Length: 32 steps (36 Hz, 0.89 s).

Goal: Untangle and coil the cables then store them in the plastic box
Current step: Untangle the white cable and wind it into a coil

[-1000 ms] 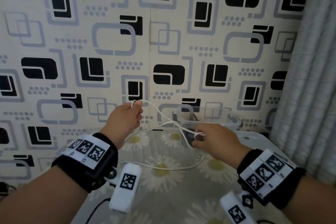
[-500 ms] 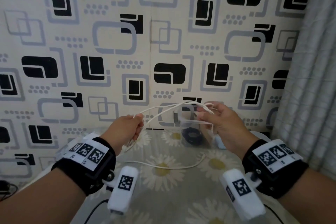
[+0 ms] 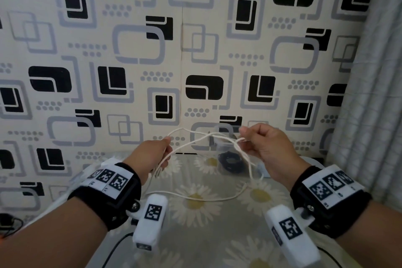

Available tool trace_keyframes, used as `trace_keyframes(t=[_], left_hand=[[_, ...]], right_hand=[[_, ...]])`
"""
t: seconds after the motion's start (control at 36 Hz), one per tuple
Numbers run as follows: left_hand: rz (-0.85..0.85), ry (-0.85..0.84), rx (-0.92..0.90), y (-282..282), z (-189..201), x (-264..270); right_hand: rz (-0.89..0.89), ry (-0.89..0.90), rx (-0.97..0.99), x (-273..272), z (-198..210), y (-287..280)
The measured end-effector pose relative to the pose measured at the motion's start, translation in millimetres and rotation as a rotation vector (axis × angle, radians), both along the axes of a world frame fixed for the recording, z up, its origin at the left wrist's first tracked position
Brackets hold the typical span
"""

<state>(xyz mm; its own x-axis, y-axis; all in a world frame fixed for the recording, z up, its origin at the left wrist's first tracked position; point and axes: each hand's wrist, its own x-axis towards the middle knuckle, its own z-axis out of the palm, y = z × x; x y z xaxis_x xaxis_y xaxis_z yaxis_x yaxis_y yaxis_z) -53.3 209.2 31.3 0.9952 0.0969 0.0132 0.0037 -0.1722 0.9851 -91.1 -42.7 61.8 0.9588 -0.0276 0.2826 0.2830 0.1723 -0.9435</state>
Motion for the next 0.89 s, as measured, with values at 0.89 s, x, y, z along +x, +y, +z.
trace_keyframes(t=[0.89], left_hand=[[0.172, -0.139, -0.577, 18.6, 41.3, 23.9]], right_hand=[[-0.184, -0.556, -1.865, 11.9, -10.4, -34.1]])
